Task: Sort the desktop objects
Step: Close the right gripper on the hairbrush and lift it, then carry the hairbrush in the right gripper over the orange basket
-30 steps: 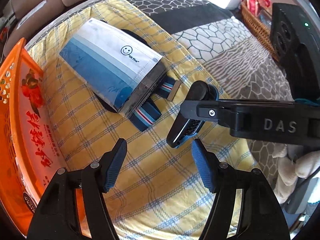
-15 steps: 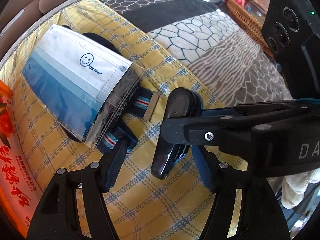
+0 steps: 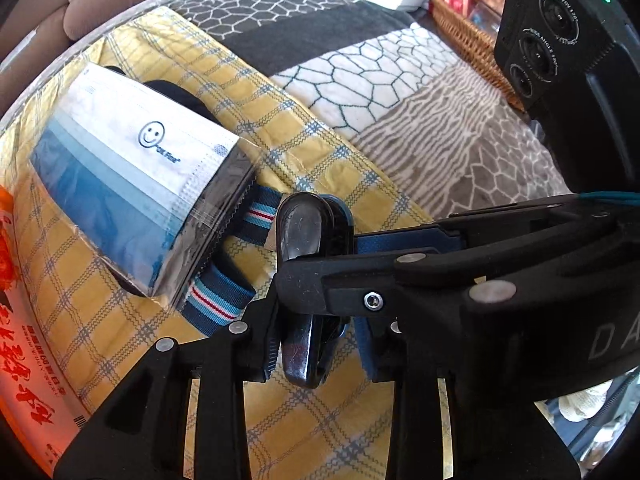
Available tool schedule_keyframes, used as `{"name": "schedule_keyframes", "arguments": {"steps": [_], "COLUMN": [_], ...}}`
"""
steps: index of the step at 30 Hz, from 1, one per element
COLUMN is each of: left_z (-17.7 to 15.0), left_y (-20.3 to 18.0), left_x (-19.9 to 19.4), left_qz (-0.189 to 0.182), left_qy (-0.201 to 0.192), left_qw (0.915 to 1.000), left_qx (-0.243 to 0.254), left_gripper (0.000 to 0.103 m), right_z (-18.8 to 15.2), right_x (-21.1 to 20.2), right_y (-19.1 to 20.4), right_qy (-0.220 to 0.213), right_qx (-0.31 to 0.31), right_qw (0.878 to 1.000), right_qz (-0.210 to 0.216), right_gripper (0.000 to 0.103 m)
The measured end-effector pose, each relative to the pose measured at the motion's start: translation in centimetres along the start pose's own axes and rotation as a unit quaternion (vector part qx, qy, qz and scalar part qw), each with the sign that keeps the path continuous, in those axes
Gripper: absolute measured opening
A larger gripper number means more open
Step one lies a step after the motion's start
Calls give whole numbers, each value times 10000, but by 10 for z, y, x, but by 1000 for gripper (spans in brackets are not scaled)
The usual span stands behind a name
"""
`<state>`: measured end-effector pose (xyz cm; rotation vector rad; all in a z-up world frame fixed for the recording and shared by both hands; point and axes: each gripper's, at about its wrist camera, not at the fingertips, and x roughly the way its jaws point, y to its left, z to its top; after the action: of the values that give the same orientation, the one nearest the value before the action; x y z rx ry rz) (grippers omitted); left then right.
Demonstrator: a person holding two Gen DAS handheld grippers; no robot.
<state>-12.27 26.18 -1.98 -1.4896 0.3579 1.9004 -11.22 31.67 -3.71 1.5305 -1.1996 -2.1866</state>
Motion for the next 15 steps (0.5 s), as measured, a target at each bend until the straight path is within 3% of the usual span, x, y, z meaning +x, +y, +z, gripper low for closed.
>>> {"name": "schedule_keyframes", "arguments": {"steps": [15], "left_z": [-24], "left_y": [22], "left_x": [-102], "left_qz": [112], "left_qy": [-762], "left_qw": [9968], "left_qx": [-234], "left_gripper": [29], "right_z": [-13], "right_x": [-29], "right_y": [90], "right_qy": [-272], "right_qx": [-589], "right_qw": [9979], "right_qz": [23], "right_gripper": [40]}}
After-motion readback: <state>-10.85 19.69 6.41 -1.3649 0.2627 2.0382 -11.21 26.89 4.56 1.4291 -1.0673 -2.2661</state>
